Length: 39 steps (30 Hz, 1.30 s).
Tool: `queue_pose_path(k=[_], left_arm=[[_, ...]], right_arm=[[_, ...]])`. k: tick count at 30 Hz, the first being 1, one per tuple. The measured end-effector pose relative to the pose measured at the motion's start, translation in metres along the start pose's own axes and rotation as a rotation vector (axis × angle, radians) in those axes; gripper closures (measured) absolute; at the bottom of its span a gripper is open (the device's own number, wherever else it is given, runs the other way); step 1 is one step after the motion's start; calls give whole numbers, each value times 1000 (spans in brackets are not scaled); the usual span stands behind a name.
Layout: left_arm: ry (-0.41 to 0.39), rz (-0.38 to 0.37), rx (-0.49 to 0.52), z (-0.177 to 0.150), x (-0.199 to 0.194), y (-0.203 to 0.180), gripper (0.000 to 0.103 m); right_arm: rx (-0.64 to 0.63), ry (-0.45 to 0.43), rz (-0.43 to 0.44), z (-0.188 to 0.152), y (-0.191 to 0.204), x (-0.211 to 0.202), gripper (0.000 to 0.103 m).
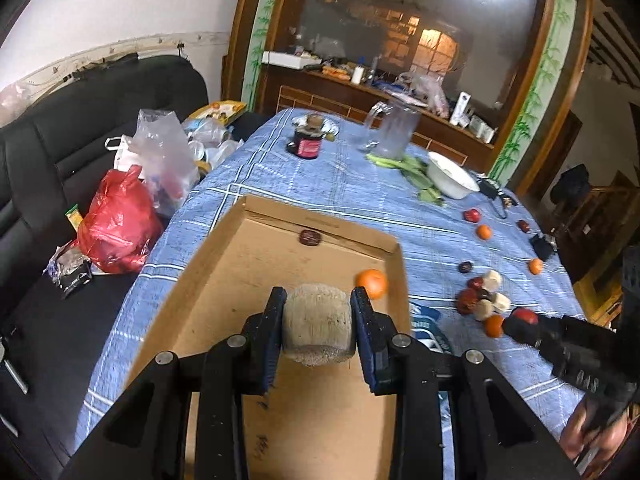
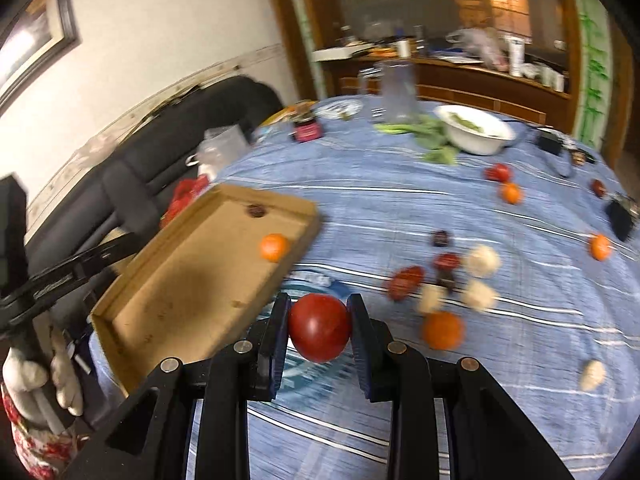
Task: Organize fruits
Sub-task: 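Carry yam piece and tomato into the tray and open both tools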
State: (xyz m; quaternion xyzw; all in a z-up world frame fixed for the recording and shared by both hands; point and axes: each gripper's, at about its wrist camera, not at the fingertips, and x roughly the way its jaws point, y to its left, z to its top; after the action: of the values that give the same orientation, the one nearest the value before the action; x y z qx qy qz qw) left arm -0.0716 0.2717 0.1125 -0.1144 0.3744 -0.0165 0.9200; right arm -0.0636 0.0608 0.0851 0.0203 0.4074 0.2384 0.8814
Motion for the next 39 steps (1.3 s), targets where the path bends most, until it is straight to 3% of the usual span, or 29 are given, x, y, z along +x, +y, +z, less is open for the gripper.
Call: queue_pose_path(k=[7,17,27,32,36,39], left_arm=[[107,15,-39,23,57,19,71],[235,59,-82,37,119,40,71],[277,86,-83,36,141,43,71],[273,97,-85,37,141,42,54],[257,74,-115,41,129,46,53],[225,64,-132,44,112,48,51]], right_arm=[[-62,73,75,17,49,70,71],[-80,174,59,30,62,140,71],[-118,188,15,27,65,156,71],[-134,184,-2,26,68,157,70],[-154,158,-5,26,72,151,49],[-175,120,-18,27,75,138,49]])
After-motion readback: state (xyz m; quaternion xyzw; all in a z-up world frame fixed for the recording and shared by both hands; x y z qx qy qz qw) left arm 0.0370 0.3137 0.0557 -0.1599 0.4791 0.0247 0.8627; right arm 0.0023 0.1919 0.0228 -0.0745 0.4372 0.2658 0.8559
